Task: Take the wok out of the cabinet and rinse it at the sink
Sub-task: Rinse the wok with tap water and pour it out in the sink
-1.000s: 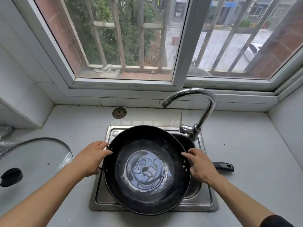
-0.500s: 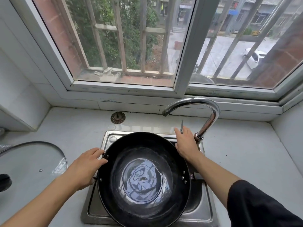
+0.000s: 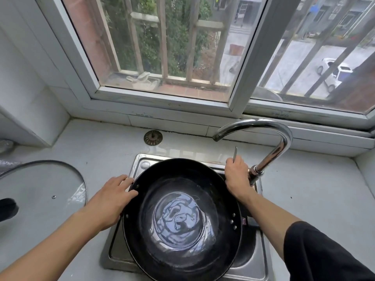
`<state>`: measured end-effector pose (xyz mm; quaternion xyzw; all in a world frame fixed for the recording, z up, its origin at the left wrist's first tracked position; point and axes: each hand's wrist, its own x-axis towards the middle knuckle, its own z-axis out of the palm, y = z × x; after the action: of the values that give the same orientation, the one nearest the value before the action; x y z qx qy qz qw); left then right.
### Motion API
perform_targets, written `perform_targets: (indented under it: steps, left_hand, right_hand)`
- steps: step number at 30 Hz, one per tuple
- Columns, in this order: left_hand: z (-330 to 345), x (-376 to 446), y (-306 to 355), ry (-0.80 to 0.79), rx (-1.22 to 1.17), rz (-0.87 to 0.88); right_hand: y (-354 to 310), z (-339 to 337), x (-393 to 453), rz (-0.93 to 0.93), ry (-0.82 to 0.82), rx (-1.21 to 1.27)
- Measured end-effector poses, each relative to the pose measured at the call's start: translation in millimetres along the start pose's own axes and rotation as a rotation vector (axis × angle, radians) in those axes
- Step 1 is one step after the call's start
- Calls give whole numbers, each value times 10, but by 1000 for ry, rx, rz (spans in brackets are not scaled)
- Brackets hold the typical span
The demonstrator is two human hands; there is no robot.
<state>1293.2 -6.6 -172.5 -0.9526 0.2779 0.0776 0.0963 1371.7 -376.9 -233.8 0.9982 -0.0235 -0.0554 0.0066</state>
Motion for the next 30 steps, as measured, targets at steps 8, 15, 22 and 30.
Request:
perform_targets:
  steps: [8, 15, 22, 30]
  left_hand:
    - [41, -4, 52, -135, -98, -84]
    - [71, 15, 52, -145, -127, -99]
    - [70, -5, 44, -75, -141, -78]
    - [104, 18, 37, -111, -140, -92]
  right_hand:
    - [5, -3, -13, -69, -12, -82]
    - [13, 17, -7, -94, 4, -90]
    - [33, 52, 9, -101, 31, -72]
    - [82, 85, 4, -118, 46, -38]
